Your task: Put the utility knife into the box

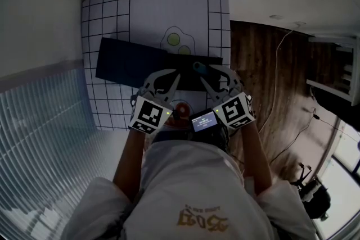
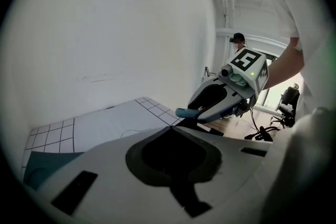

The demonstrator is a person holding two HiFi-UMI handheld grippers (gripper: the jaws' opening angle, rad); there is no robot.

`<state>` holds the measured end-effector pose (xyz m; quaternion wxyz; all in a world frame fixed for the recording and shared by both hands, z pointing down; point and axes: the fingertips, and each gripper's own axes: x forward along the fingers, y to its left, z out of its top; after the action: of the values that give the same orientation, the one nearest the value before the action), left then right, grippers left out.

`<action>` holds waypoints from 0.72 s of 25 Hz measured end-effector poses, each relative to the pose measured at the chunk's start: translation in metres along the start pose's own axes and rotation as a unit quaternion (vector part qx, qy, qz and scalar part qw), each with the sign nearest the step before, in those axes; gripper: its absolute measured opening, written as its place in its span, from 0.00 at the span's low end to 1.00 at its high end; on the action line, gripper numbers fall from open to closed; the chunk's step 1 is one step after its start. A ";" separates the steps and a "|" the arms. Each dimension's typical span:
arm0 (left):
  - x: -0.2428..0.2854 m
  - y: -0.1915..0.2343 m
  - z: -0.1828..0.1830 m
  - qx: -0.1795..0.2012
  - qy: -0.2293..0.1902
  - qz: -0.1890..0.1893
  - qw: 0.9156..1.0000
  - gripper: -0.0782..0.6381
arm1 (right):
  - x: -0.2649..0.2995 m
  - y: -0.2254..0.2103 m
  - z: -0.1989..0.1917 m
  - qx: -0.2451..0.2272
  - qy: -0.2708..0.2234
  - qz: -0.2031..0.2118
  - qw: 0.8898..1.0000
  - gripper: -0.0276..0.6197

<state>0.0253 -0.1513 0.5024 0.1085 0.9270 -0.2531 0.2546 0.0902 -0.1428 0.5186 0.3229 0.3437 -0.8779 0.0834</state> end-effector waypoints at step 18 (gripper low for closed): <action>0.023 -0.011 -0.032 0.033 0.073 -0.031 0.996 0.12 | 0.055 0.021 -0.043 -0.075 0.108 0.021 0.991 0.26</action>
<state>0.0352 -0.1410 0.5405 0.1037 0.9163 -0.2073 0.3266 0.0682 -0.1413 0.5882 0.4387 0.2886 -0.8488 0.0605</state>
